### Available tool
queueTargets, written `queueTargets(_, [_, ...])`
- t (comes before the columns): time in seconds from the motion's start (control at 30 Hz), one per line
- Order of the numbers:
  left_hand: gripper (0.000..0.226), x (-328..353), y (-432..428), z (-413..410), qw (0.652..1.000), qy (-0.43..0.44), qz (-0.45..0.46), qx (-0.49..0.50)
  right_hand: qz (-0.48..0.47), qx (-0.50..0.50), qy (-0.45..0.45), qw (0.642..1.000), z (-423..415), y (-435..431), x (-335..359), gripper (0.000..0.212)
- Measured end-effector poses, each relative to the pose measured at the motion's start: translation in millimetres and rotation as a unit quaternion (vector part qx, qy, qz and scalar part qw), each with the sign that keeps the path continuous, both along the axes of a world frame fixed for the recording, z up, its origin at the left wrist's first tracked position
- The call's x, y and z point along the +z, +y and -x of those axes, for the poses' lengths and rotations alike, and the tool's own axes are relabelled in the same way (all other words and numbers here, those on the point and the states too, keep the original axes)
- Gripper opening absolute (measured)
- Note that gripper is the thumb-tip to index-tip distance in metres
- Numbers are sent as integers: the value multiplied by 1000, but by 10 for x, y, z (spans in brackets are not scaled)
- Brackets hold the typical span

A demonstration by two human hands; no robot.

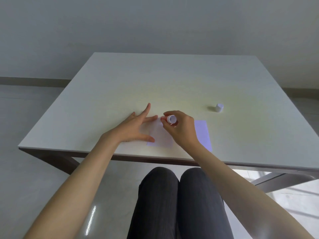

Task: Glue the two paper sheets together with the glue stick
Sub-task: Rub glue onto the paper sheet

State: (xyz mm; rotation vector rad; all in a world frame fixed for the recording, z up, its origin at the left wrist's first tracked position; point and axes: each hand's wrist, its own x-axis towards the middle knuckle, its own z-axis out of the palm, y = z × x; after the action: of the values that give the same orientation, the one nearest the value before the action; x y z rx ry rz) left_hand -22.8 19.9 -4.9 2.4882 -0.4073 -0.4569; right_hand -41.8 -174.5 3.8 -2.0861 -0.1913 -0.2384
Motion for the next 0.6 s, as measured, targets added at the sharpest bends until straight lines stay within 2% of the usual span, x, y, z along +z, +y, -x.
queueTargets(0.1, [123, -15, -5, -3, 1000, 11, 6, 5, 17, 43, -37, 998, 125, 82, -6, 10])
queueTargets(0.27, [120, -26, 5, 10, 1000, 19, 10, 2, -4, 96, 46, 994, 162, 24, 2, 7])
queueTargets(0.37, [117, -50, 27, 10, 1000, 2, 13, -7, -37, 30, 67, 997, 7, -115, 25, 15])
queueTargets(0.47, [110, -67, 36, 10, 1000, -19, 7, -20, -16, -11, 51, 999, 10, -168, 1, 18])
queueTargets(0.6, [111, -54, 20, 21, 1000, -5, 3, 6, -21, 93, 80, 992, 211, -130, -11, 10])
